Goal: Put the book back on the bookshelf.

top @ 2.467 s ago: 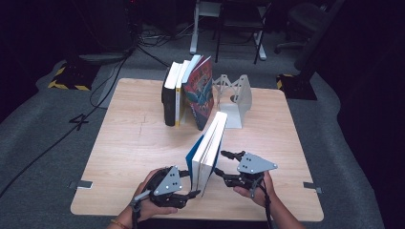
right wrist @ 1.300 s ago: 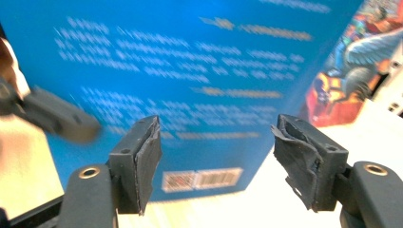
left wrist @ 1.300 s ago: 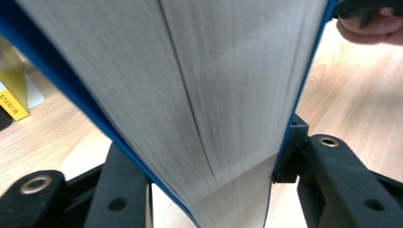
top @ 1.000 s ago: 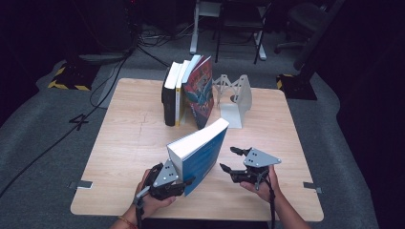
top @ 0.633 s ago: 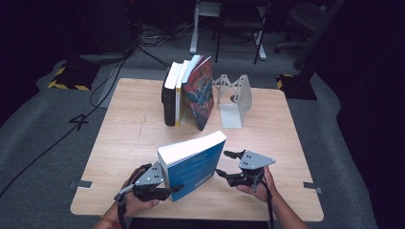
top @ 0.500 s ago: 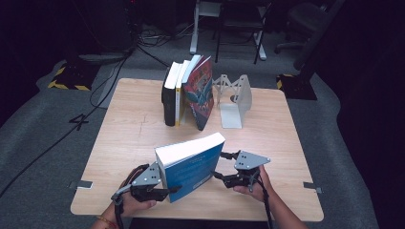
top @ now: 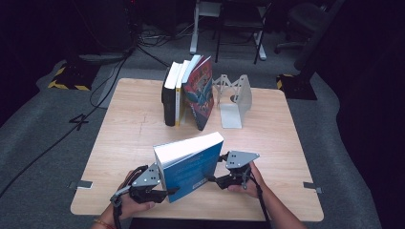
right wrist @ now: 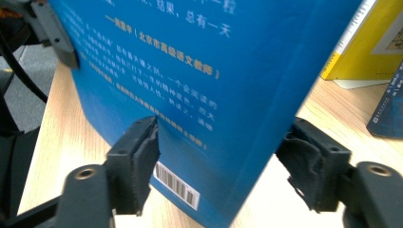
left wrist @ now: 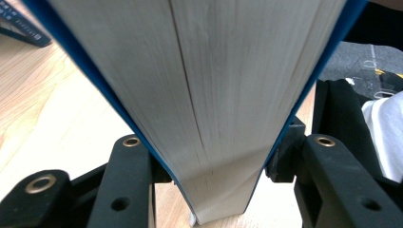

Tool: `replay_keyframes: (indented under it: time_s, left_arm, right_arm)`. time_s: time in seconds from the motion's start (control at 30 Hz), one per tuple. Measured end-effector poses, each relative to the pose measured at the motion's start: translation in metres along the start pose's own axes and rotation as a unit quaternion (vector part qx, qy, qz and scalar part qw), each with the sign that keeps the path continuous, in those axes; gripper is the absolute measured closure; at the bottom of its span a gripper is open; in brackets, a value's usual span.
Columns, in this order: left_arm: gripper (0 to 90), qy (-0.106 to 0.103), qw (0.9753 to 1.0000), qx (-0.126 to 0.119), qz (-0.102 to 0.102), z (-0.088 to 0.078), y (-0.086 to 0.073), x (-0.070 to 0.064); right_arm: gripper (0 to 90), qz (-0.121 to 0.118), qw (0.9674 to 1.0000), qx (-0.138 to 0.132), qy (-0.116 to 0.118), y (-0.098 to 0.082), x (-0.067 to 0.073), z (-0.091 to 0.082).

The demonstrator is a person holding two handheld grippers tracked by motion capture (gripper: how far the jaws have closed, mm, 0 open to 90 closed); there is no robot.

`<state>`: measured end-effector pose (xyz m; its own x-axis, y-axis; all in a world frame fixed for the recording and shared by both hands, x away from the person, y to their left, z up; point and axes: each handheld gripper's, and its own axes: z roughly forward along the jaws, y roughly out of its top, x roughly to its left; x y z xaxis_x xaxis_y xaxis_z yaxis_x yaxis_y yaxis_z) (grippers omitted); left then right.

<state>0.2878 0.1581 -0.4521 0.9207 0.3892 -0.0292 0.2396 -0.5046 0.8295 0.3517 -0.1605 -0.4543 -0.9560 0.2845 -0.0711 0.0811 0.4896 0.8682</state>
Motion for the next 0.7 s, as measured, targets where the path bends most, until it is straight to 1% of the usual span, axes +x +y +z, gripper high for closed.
replay_keyframes:
  time_s: [0.13,0.17,0.2,0.23,0.27,0.3,0.33,0.37,0.4,0.43,0.47,0.5,0.53,0.57,0.63,0.7]
  left_arm:
    - [52.1,0.016,0.9999,-0.001,-0.003,-0.004,-0.003,0.002]
    - [50.9,0.021,0.9998,0.000,0.001,-0.005,-0.003,0.003]
    - [49.7,0.024,0.9997,-0.001,-0.002,-0.005,-0.003,0.003]
    - [48.4,0.026,0.9997,0.000,-0.002,-0.005,-0.003,0.003]
    - [45.8,0.033,0.9994,0.001,0.001,-0.003,-0.002,0.003]
    - [45.0,0.033,0.9994,0.001,0.001,-0.003,-0.002,0.003]
    - [44.5,0.034,0.9994,0.002,0.002,-0.002,-0.002,0.003]
    - [44.5,0.036,0.9993,0.002,0.003,-0.002,-0.001,0.003]
    - [43.9,0.041,0.9991,0.003,0.006,-0.001,-0.001,0.004]
    - [43.1,0.044,0.9990,0.004,0.003,-0.001,0.000,0.004]
    - [41.1,0.050,0.9987,0.006,0.004,0.000,0.001,0.004]
    - [41.1,0.053,0.9985,0.008,0.005,0.001,0.002,0.005]
    - [40.0,0.050,0.9987,0.003,0.002,0.002,0.003,0.008]
    - [39.4,0.050,0.9987,0.003,0.002,0.002,0.003,0.008]
    - [38.3,0.041,0.9991,-0.005,-0.009,0.004,0.004,0.013]
    - [36.3,0.035,0.9992,-0.011,-0.014,0.007,0.005,0.017]
  right_arm:
    - [43.6,-0.011,0.9999,0.005,0.006,-0.002,0.003,-0.008]
    - [45.5,-0.016,0.9998,0.006,0.008,-0.003,0.004,-0.011]
    - [47.2,-0.022,0.9997,0.008,0.009,-0.003,0.006,-0.013]
    - [48.1,-0.027,0.9995,0.011,0.009,-0.003,0.009,-0.015]
    - [47.9,-0.044,0.9989,0.013,0.007,0.000,0.013,-0.019]
    - [47.9,-0.044,0.9989,0.013,0.007,0.000,0.013,-0.019]
    - [46.1,-0.052,0.9986,-0.003,0.003,0.008,0.016,-0.023]
    - [46.1,-0.052,0.9986,-0.003,0.003,0.008,0.016,-0.023]
    - [45.6,-0.055,0.9983,-0.016,0.003,0.013,0.016,-0.026]
    - [45.0,-0.053,0.9983,-0.024,0.007,0.019,0.015,-0.028]
    - [44.7,-0.057,0.9975,-0.042,0.006,0.028,0.014,-0.031]
    - [44.7,-0.057,0.9975,-0.042,0.006,0.028,0.014,-0.031]
    - [45.0,-0.060,0.9968,-0.051,0.012,0.035,0.014,-0.033]
    - [45.0,-0.060,0.9968,-0.051,0.012,0.035,0.014,-0.033]
    - [46.8,-0.057,0.9962,-0.062,0.022,0.042,0.014,-0.036]
    - [48.4,-0.058,0.9959,-0.065,0.024,0.046,0.015,-0.038]
